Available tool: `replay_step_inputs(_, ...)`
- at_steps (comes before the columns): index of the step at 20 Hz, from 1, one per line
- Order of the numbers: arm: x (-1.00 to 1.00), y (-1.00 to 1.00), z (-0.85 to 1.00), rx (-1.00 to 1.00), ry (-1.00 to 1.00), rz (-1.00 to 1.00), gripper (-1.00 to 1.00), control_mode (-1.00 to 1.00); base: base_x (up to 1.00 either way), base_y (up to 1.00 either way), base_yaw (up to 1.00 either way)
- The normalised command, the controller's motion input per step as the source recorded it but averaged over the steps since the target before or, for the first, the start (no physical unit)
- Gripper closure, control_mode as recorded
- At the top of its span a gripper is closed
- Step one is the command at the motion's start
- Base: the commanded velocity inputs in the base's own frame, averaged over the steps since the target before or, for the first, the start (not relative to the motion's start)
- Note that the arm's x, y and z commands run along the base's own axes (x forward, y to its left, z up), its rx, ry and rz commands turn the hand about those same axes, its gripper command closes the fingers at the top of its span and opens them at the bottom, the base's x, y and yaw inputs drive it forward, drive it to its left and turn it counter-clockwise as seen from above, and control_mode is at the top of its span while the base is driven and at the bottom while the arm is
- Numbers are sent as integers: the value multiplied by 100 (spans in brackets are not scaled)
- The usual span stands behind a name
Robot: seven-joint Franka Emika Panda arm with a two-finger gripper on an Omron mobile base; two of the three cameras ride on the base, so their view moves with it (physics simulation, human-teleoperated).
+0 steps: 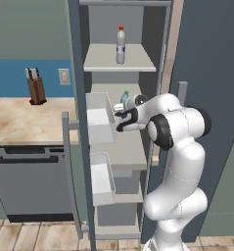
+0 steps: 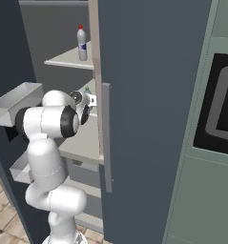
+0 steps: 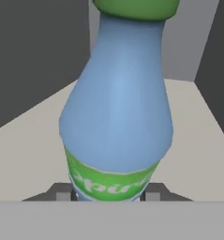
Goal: Take the bottled waters from the counter and place them in the freezer to freeze. Close the freezer door after placing the bottles.
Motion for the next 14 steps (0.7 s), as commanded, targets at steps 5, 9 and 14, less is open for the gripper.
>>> replay_step_inputs(5,0,9,0,0,0,0,100,-100,0,0,0)
replay_step_inputs(9,0,5,0,0,0,0,-100,-100,0,0,0)
replay_step_inputs(14,0,0,0,0,0,0,-100,-100,0,0,0)
